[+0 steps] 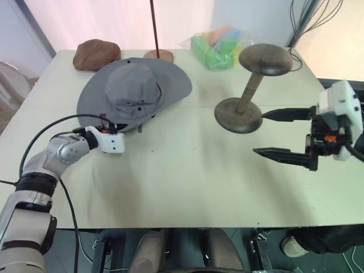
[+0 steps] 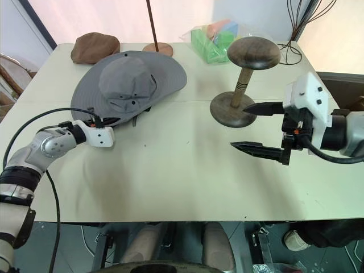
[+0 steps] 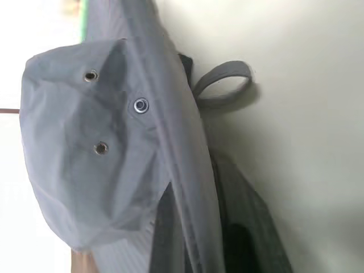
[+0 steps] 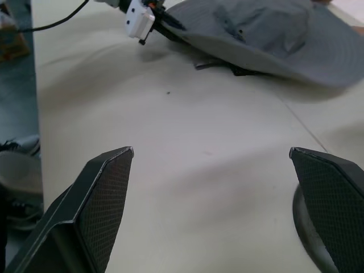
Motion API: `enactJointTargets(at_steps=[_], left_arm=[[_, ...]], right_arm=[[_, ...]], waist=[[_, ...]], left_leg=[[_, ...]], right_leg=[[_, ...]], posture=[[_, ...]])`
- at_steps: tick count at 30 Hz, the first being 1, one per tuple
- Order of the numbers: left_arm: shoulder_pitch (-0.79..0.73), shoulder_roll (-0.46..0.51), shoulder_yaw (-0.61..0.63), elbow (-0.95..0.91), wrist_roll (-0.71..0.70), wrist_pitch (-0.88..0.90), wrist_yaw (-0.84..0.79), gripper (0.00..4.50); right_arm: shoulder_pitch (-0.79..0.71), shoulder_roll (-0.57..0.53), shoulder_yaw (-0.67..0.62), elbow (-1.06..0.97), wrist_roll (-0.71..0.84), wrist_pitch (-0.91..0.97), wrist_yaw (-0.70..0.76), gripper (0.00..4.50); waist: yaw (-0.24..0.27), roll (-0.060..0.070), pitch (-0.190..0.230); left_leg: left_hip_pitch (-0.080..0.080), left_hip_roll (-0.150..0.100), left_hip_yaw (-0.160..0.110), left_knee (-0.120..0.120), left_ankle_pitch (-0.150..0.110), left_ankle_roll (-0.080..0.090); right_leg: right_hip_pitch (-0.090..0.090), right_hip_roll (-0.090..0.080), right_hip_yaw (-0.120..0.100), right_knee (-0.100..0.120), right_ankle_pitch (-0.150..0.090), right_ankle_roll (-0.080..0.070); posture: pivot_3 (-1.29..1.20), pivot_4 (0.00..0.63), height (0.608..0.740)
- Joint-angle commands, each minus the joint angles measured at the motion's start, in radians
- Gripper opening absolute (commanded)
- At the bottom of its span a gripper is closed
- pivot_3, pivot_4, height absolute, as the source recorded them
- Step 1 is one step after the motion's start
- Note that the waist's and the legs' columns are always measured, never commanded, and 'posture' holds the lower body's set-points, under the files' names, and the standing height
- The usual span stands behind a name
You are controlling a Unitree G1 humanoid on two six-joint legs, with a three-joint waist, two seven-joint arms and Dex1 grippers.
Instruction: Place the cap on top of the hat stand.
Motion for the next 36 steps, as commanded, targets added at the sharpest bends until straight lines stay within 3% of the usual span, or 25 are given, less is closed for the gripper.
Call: enactJointTargets(at_steps=[1, 6, 13, 17, 21, 25, 29, 36], left_arm=[[-0.083, -0.03, 0.09, -0.036, -0.208, 0.098, -0.113, 0.03], [-0.268, -0.076, 0.136, -0.143, -0.423, 0.243, -0.314, 0.03], [-0.531, -0.187, 0.098, -0.166, -0.427, 0.221, -0.355, 0.03], [-0.664, -0.277, 0.044, -0.116, -0.356, 0.08, -0.328, 0.03], [-0.736, -0.288, -0.064, -0.021, -0.135, -0.239, -0.218, 0.03], [-0.767, -0.311, -0.155, 0.078, 0.098, -0.365, -0.017, 0.03], [-0.774, -0.293, -0.305, 0.109, 0.43, -0.375, 0.29, 0.03], [-0.85, -0.309, -0.555, 0.158, 0.812, -0.229, 0.807, 0.03]], right_arm=[[0.017, -0.024, -0.09, 0.003, -0.021, -0.031, 0.011, 4.5], [0.051, -0.037, -0.198, 0.063, -0.048, -0.05, 0.041, 4.5], [0.051, -0.081, -0.318, 0.193, -0.111, -0.071, 0.059, 4.5], [0.074, -0.078, -0.401, 0.223, -0.133, -0.051, 0.059, 4.5], [0.14, -0.058, -0.5, 0.228, -0.173, -0.032, 0.061, 4.5], [0.196, -0.027, -0.591, 0.208, -0.171, 0.003, 0.052, 4.5], [0.257, 0.006, -0.654, 0.181, -0.184, 0.024, 0.046, 4.5], [0.331, 0.053, -0.707, 0.143, -0.168, 0.046, 0.026, 4.5]], waist=[[0.008, 0.0, 0.0], [0.017, -0.001, 0.0], [0.016, -0.002, 0.0], [0.015, -0.002, 0.0], [0.014, -0.002, 0.0], [0.015, -0.002, 0.0], [0.015, -0.003, 0.001], [0.016, -0.004, 0.002]], left_leg=[[-0.003, 0.0, 0.0, 0.003, 0.0, 0.0], [-0.01, 0.0, -0.002, 0.01, -0.001, 0.002], [-0.01, -0.001, -0.001, 0.011, -0.001, 0.005], [-0.01, -0.001, -0.001, 0.011, -0.001, 0.005], [-0.01, -0.001, 0.0, 0.01, -0.001, 0.005], [-0.009, -0.001, 0.001, 0.01, -0.001, 0.005], [-0.009, -0.001, 0.001, 0.011, -0.001, 0.005], [-0.01, -0.001, 0.001, 0.011, -0.001, 0.005]], right_leg=[[-0.002, 0.001, -0.001, 0.001, 0.0, 0.0], [-0.005, 0.002, -0.002, 0.001, 0.003, 0.003], [-0.002, 0.0, -0.003, -0.003, 0.004, 0.005], [-0.003, 0.001, -0.003, -0.001, 0.004, 0.005], [-0.003, 0.001, -0.001, -0.002, 0.004, 0.005], [-0.003, 0.001, 0.0, -0.001, 0.004, 0.005], [-0.003, 0.001, 0.0, -0.001, 0.004, 0.006], [-0.003, 0.001, 0.0, -0.001, 0.004, 0.007]], posture=[[0.0, 0.15, 0.735], [0.0, 0.15, 0.735], [0.0, 0.15, 0.735], [0.0, 0.15, 0.735], [0.0, 0.15, 0.735], [0.0, 0.15, 0.735], [0.0, 0.15, 0.735], [0.0, 0.15, 0.735]])
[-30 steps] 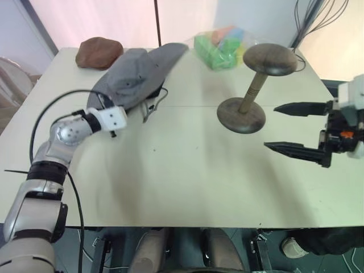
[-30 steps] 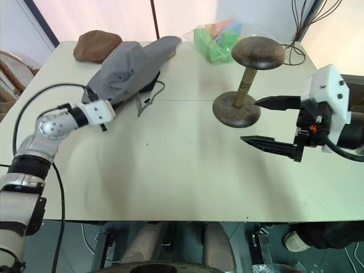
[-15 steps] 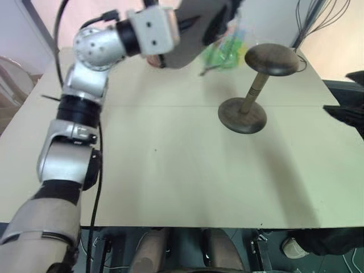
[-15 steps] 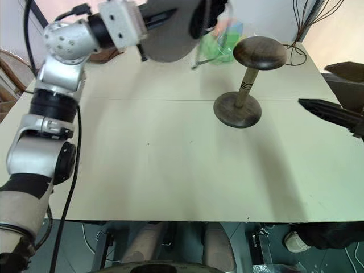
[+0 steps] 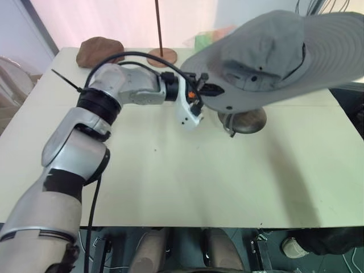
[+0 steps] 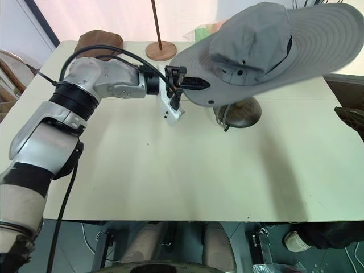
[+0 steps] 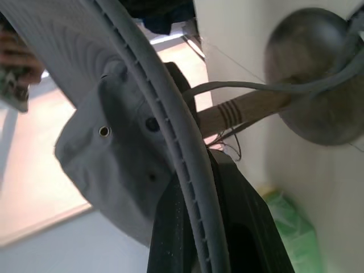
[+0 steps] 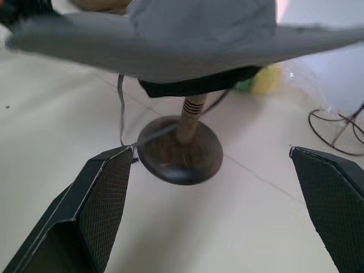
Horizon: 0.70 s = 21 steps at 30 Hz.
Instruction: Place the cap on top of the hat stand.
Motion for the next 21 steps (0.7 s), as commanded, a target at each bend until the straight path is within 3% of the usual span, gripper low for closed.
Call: enactJointTargets(at_steps=[1, 11, 21], left_arm=[[-0.097, -0.001, -0.08, 0.036, 0.139, 0.094, 0.231, 0.03], [-0.232, -0.073, -0.134, 0.207, 0.142, 0.124, 0.403, 0.03], [-0.045, -0.053, -0.222, 0.153, 0.133, 0.02, 0.382, 0.03]], right_arm=[[0.023, 0.021, -0.06, -0.038, 0.01, 0.005, -0.013, 4.5], [0.08, 0.073, -0.072, -0.088, 0.034, 0.009, -0.041, 4.5], [0.098, 0.043, -0.117, -0.095, 0.064, 0.028, -0.052, 4.5]], waist=[[0.001, -0.001, 0.001], [0.001, -0.003, 0.002], [0.0, -0.003, 0.002]], left_leg=[[0.0, 0.0, 0.0, 0.0, 0.0, 0.0], [-0.001, -0.001, 0.0, 0.0, 0.0, 0.0], [0.0, 0.0, 0.0, 0.0, 0.0, 0.0]], right_leg=[[0.0, 0.0, 0.0, 0.0, 0.0, 0.0], [0.0, -0.001, -0.001, 0.0, 0.0, 0.001], [0.0, -0.001, -0.001, 0.0, 0.0, 0.001]], posture=[[0.0, 0.15, 0.735], [0.0, 0.15, 0.735], [0.0, 0.15, 0.735]])
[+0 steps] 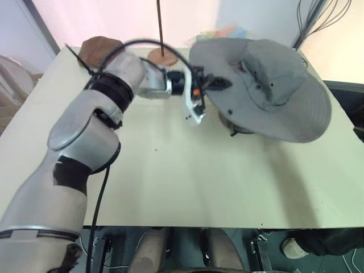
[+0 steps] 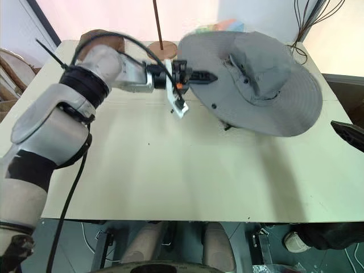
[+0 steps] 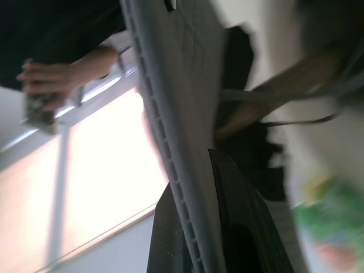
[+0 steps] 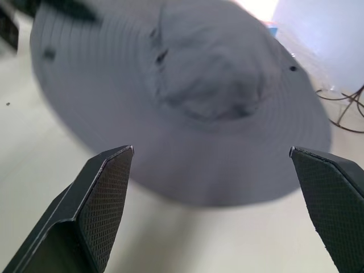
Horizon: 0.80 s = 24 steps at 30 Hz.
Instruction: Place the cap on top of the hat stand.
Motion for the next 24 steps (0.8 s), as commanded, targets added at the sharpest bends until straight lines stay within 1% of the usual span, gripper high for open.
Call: enactJointTargets(at_steps=[1, 3, 6, 9, 12, 14, 15, 17, 18, 19, 21, 24], left_arm=[[0.037, 0.019, -0.012, -0.033, -0.031, -0.037, -0.026, 0.03], [0.06, 0.015, 0.003, -0.023, -0.065, -0.059, -0.057, 0.03], [0.059, 0.005, 0.022, -0.017, -0.102, -0.064, -0.084, 0.03], [0.043, 0.005, 0.031, -0.012, -0.121, -0.042, -0.084, 0.03], [0.029, 0.01, 0.034, -0.01, -0.129, -0.036, -0.072, 0.9], [0.022, 0.015, 0.04, -0.003, -0.145, -0.047, -0.074, 1.8], [0.015, 0.026, 0.041, -0.011, -0.143, -0.046, -0.058, 2.37], [0.001, 0.048, 0.041, -0.024, -0.133, -0.04, -0.033, 3.36], [-0.005, 0.06, 0.04, -0.029, -0.126, -0.037, -0.021, 3.95], [-0.011, 0.075, 0.04, -0.033, -0.121, -0.038, -0.012, 4.4], [-0.018, 0.1, 0.04, -0.039, -0.119, -0.047, 0.006, 4.46], [-0.029, 0.164, 0.07, -0.045, -0.155, -0.087, 0.01, 4.46]], right_arm=[[-0.001, -0.031, -0.05, -0.012, 0.012, -0.005, 0.001, 4.5], [0.003, -0.052, -0.04, -0.005, 0.001, -0.024, 0.021, 4.5], [-0.037, -0.1, -0.012, 0.033, 0.009, -0.023, 0.015, 4.5], [-0.054, -0.106, 0.029, 0.029, 0.014, -0.031, 0.012, 4.5], [-0.073, -0.101, 0.066, 0.026, 0.015, -0.042, -0.002, 4.5], [-0.09, -0.101, 0.085, 0.031, 0.019, -0.043, -0.012, 4.5], [-0.095, -0.1, 0.097, 0.031, 0.021, -0.044, -0.012, 4.5], [-0.099, -0.1, 0.114, 0.032, 0.02, -0.047, -0.006, 4.5], [-0.099, -0.101, 0.119, 0.035, 0.019, -0.049, -0.003, 4.5], [-0.101, -0.102, 0.124, 0.041, 0.017, -0.054, 0.0, 4.5], [-0.104, -0.106, 0.133, 0.052, 0.013, -0.061, 0.003, 4.5], [-0.11, -0.12, 0.158, 0.079, 0.001, -0.081, 0.014, 4.5]], waist=[[0.0, 0.0, 0.0], [0.001, 0.0, 0.0], [0.001, 0.0, 0.0], [0.001, -0.001, 0.0], [0.001, -0.001, 0.0], [0.001, -0.001, 0.0], [0.001, -0.001, 0.0], [0.0, -0.001, 0.0], [-0.001, -0.001, 0.0], [-0.001, -0.001, 0.0], [0.0, -0.001, 0.0], [-0.001, -0.001, 0.0]], left_leg=[[0.0, 0.0, 0.0, 0.0, 0.0, 0.0], [0.0, 0.0, 0.0, 0.0, 0.0, 0.0], [-0.001, 0.0, 0.0, 0.0, 0.0, 0.0], [0.0, 0.0, 0.0, 0.0, 0.0, 0.0], [-0.001, 0.0, 0.0, 0.001, 0.0, 0.0], [-0.001, 0.0, 0.0, 0.001, 0.0, 0.0], [0.0, 0.0, 0.0, 0.001, 0.0, 0.0], [0.0, 0.0, 0.0, 0.001, 0.0, 0.0], [0.0, 0.0, 0.0, 0.001, 0.0, 0.0], [0.0, 0.0, 0.0, 0.001, 0.0, 0.0], [0.0, 0.0, 0.0, 0.001, 0.0, 0.0], [0.0, 0.0, 0.0, 0.001, 0.0, 0.0]], right_leg=[[0.0, 0.0, 0.0, 0.0, 0.0, 0.0], [0.0, 0.0, 0.0, 0.0, 0.0, 0.0], [0.0, 0.0, 0.0, 0.0, 0.0, 0.0], [0.0, 0.0, 0.0, 0.0, 0.0, 0.0], [0.0, 0.0, 0.0, 0.0, 0.0, 0.0], [0.0, 0.0, 0.0, 0.0, 0.0, 0.0], [0.0, 0.0, 0.0, 0.0, 0.0, 0.0], [0.0, 0.0, 0.0, 0.0, 0.0, 0.0], [0.0, 0.0, 0.0, 0.0, 0.0, 0.0], [0.0, 0.0, 0.0, 0.0, 0.0, 0.0], [0.0, 0.0, 0.0, 0.001, 0.0, 0.0], [0.0, 0.0, 0.0, 0.001, 0.0, 0.0]], posture=[[0.0, 0.15, 0.735], [0.0, 0.15, 0.735], [0.0, 0.15, 0.735], [0.0, 0.15, 0.735], [0.0, 0.15, 0.735], [0.0, 0.15, 0.735], [0.0, 0.15, 0.735], [0.0, 0.15, 0.735], [0.0, 0.15, 0.735], [0.0, 0.15, 0.735], [0.0, 0.15, 0.735], [0.0, 0.15, 0.735]])
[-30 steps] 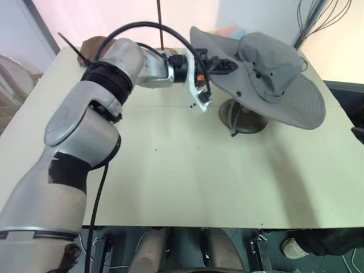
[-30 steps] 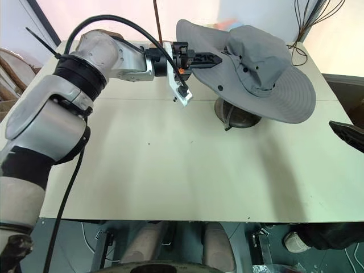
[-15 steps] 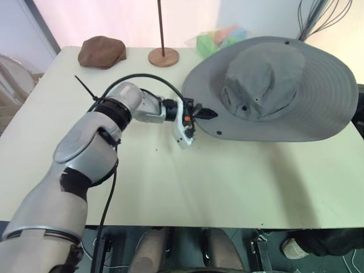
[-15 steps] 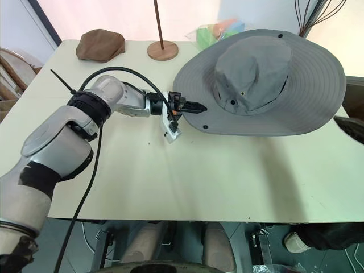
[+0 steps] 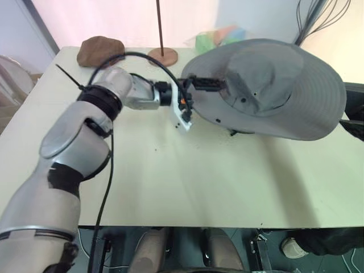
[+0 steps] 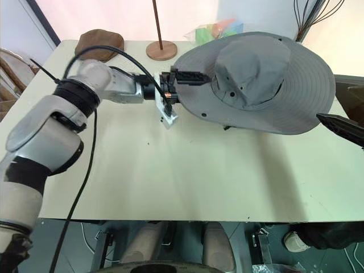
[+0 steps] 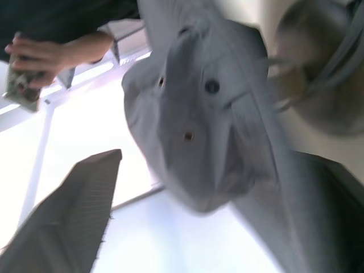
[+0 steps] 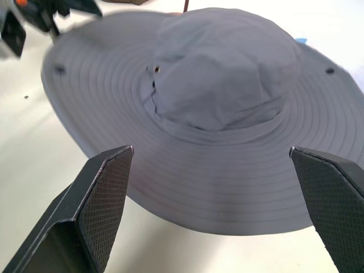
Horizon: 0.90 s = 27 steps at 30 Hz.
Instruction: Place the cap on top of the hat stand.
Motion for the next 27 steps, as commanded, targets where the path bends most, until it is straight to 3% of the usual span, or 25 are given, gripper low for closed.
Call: enactJointTargets(at_steps=[1, 5, 8, 11, 13, 14, 15, 17, 19, 22, 27], left_arm=[[-0.036, 0.06, 0.057, -0.016, -0.044, -0.038, 0.019, 4.46], [-0.023, 0.211, 0.109, -0.055, -0.089, -0.155, -0.011, 4.46], [0.012, 0.298, 0.129, -0.046, -0.17, -0.307, -0.121, 4.46], [0.045, 0.324, 0.167, 0.13, -0.38, -0.435, -0.356, 4.46], [0.048, 0.27, 0.341, 0.389, -0.555, -0.418, -0.719, 4.46], [0.124, 0.256, 0.454, 0.284, -0.848, -0.143, -1.083, 4.46], [0.148, 0.231, 0.584, 0.241, -1.048, 0.108, -1.407, 4.46], [0.141, 0.226, 0.759, 0.132, -1.314, 0.603, -1.812, 4.46], [0.145, 0.26, 0.824, 0.022, -1.402, 0.892, -1.961, 4.46], [0.156, 0.311, 0.869, -0.102, -1.456, 1.149, -2.045, 4.46], [0.211, 0.379, 0.858, -0.268, -1.501, 1.377, -2.19, 4.46]], right_arm=[[-0.018, -0.023, -0.001, 0.026, -0.016, -0.036, 0.015, 4.5], [-0.014, -0.084, 0.035, 0.115, -0.065, -0.086, 0.095, 4.5], [-0.031, -0.124, 0.069, 0.181, -0.089, -0.117, 0.14, 4.5], [-0.028, -0.15, 0.084, 0.226, -0.122, -0.148, 0.193, 4.5], [-0.027, -0.17, 0.074, 0.258, -0.136, -0.153, 0.237, 4.5], [-0.032, -0.182, 0.069, 0.279, -0.143, -0.154, 0.258, 4.5], [-0.039, -0.195, 0.067, 0.301, -0.148, -0.155, 0.275, 4.5], [-0.06, -0.222, 0.069, 0.349, -0.157, -0.163, 0.303, 4.5], [-0.09, -0.242, 0.079, 0.395, -0.161, -0.166, 0.319, 4.5], [-0.147, -0.275, 0.114, 0.483, -0.164, -0.169, 0.329, 4.5], [-0.176, -0.279, 0.164, 0.532, -0.19, -0.202, 0.352, 4.5]], waist=[[-0.001, 0.0, 0.0], [-0.005, 0.0, 0.0], [-0.007, 0.001, -0.001], [0.0, 0.002, -0.001], [0.002, 0.002, -0.001], [0.001, 0.002, -0.001], [-0.001, 0.003, -0.002], [-0.005, 0.003, -0.001], [-0.022, 0.003, -0.001], [-0.035, 0.004, -0.001], [-0.038, 0.005, -0.002]], left_leg=[[0.0, 0.0, 0.0, 0.0, 0.0, 0.0], [0.0, 0.0, 0.0, 0.0, 0.0, 0.0], [0.001, 0.0, 0.001, -0.001, 0.0, 0.0], [0.001, 0.0, 0.001, 0.0, 0.0, 0.0], [0.001, 0.0, 0.001, 0.001, 0.0, 0.0], [0.0, 0.0, 0.001, 0.002, 0.0, 0.0], [0.0, 0.0, 0.001, 0.003, 0.0, 0.0], [-0.002, 0.001, 0.001, 0.007, -0.001, 0.002], [-0.012, 0.005, -0.001, 0.018, -0.003, 0.006], [-0.012, 0.005, -0.001, 0.019, -0.004, 0.008], [-0.004, 0.005, 0.0, 0.016, -0.004, 0.007]], right_leg=[[0.0, 0.0, 0.0, 0.0, 0.0, 0.0], [-0.001, 0.0, 0.0, 0.001, 0.0, 0.0], [-0.002, 0.0, 0.001, 0.001, 0.0, 0.0], [0.0, 0.0, 0.001, 0.001, 0.0, 0.0], [0.001, -0.001, 0.0, 0.001, 0.0, 0.0], [0.0, -0.001, -0.001, 0.001, 0.0, -0.001], [0.0, 0.0, -0.002, 0.001, 0.001, -0.001], [0.002, 0.001, -0.003, 0.002, 0.0, -0.001], [-0.002, 0.007, -0.006, 0.002, 0.0, -0.001], [-0.002, 0.005, -0.006, 0.002, 0.0, -0.001], [0.002, 0.004, -0.005, 0.003, 0.0, -0.001]], posture=[[0.0, 0.15, 0.735], [0.0, 0.15, 0.735], [0.0, 0.15, 0.735], [0.0, 0.15, 0.735], [0.0, 0.15, 0.735], [0.0, 0.15, 0.735], [0.0, 0.15, 0.735], [0.0, 0.15, 0.735], [0.0, 0.15, 0.735], [0.0, 0.15, 0.735], [0.0, 0.15, 0.735]])
